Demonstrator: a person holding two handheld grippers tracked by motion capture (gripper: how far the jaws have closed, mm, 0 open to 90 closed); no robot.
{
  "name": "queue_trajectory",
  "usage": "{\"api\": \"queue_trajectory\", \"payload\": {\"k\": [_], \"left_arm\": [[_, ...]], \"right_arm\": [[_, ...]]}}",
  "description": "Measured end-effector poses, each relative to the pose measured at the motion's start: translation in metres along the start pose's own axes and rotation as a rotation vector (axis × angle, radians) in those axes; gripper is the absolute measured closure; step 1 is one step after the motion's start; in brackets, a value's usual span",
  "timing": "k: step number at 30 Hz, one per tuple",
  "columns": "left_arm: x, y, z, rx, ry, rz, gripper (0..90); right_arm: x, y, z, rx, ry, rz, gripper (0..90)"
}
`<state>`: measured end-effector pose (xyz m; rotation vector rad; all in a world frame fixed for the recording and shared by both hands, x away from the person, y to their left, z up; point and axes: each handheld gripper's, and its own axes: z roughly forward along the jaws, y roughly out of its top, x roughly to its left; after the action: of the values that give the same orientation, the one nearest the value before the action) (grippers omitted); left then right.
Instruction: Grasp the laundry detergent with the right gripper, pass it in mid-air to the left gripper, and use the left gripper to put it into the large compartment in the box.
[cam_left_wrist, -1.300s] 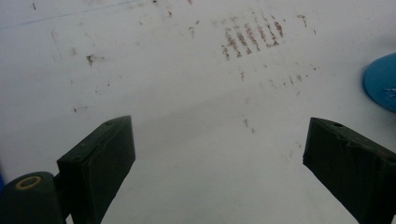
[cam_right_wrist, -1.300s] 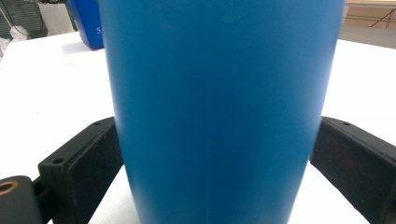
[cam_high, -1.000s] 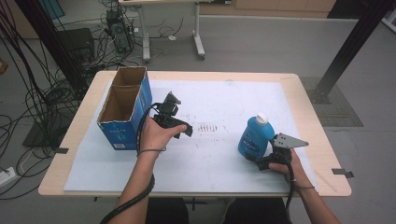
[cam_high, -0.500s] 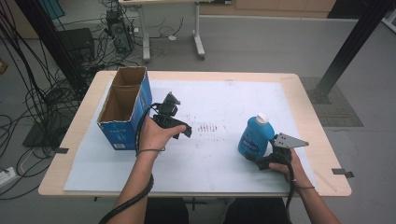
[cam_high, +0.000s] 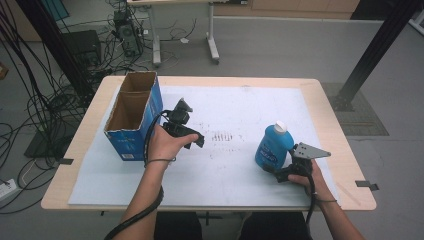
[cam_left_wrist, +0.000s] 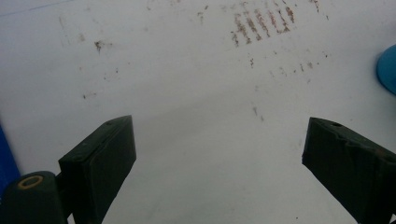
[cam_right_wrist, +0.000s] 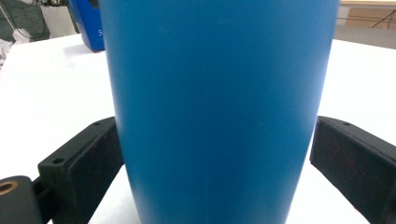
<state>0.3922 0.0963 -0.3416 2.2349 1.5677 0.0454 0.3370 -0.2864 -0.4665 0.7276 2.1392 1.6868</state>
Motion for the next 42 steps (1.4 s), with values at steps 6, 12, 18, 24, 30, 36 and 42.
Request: {"api": "queue_trajectory", "payload": {"k": [6, 12, 18, 24, 30, 36, 42], "left_arm": [[-0.0005, -0.0002, 0.0006, 0.001, -0.001, -0.001, 10.0], [-0.001, -0.0009, 0.0019, 0.002, -0.003, -0.001, 10.1], [-0.0011, -0.002, 0.0024, 0.001, -0.006, -0.004, 10.2], [-0.0013, -0.0013, 0.0008, -0.003, -0.006, -0.003, 10.2], [-0.0012, -0.0013, 0.0002, -0.006, -0.005, -0.003, 10.3], [-0.0011, -0.0021, 0.0004, -0.003, -0.004, -0.003, 10.4], [0.0001, -0.0027, -0.0009, -0.007, -0.002, -0.006, 10.4]], "right_arm": [[0.0007, -0.0001, -0.0002, -0.003, -0.002, -0.008, 2.2], [0.0008, -0.0001, -0.0002, -0.004, -0.01, -0.008, 2.5], [0.0011, 0.0001, 0.0002, -0.001, -0.022, -0.007, 4.0], [0.002, 0.0001, 0.0005, -0.002, -0.018, -0.013, 7.9], [0.0023, 0.0004, 0.0009, 0.003, -0.011, -0.022, 14.2], [0.0034, 0.0009, 0.0024, 0.007, -0.007, -0.023, 17.3], [0.0044, 0.0011, 0.0036, 0.006, -0.01, -0.028, 22.1]]}}
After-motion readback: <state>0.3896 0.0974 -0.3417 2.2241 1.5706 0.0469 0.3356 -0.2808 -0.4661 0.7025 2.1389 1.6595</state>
